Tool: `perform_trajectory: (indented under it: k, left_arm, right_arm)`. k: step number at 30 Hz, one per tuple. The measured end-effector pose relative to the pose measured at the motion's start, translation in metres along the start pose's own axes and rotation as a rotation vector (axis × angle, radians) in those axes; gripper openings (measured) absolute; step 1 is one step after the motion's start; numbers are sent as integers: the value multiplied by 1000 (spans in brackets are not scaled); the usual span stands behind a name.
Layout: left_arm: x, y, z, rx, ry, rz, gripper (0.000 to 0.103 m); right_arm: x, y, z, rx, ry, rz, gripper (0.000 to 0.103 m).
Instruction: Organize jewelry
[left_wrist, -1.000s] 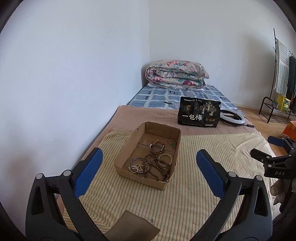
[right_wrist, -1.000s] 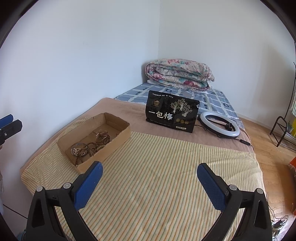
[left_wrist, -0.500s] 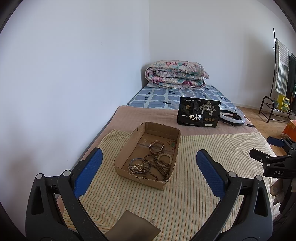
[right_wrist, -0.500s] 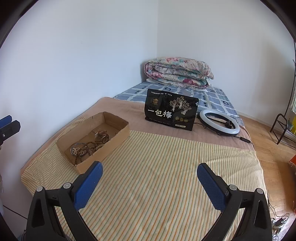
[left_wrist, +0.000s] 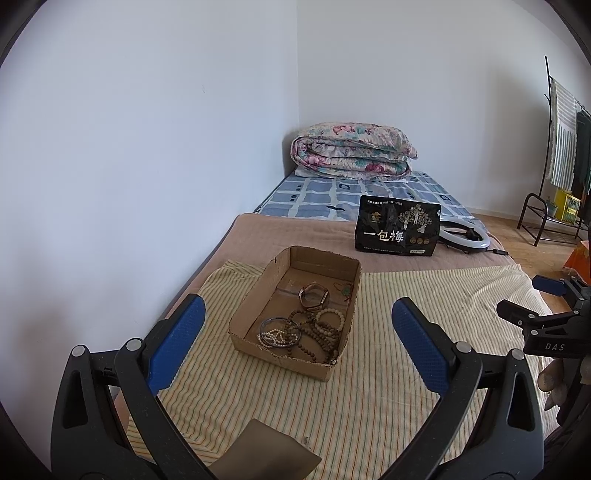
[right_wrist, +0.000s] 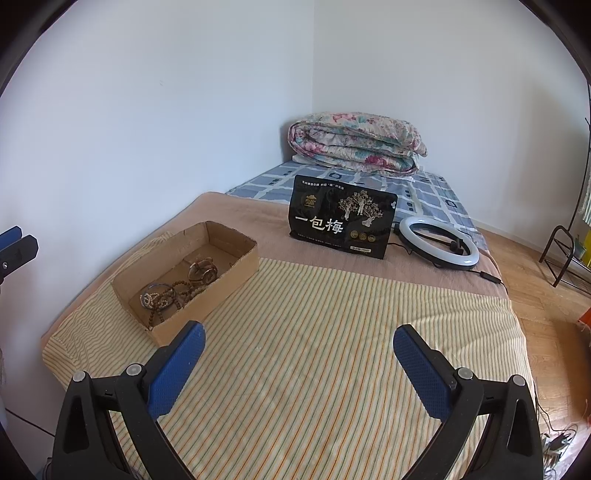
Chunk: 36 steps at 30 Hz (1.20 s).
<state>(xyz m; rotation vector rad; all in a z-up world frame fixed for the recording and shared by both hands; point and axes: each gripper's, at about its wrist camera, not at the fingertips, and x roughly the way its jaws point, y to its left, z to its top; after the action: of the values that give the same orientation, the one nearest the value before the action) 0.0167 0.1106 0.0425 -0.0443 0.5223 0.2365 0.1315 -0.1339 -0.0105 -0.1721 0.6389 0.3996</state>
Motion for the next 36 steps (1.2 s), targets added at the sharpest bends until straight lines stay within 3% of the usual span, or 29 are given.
perform_trajectory:
  k: [36]
  left_arm:
    - [2,3,-5,4,2,10,103]
  right_arm:
    - [4,1,-3,-1,13,5,103]
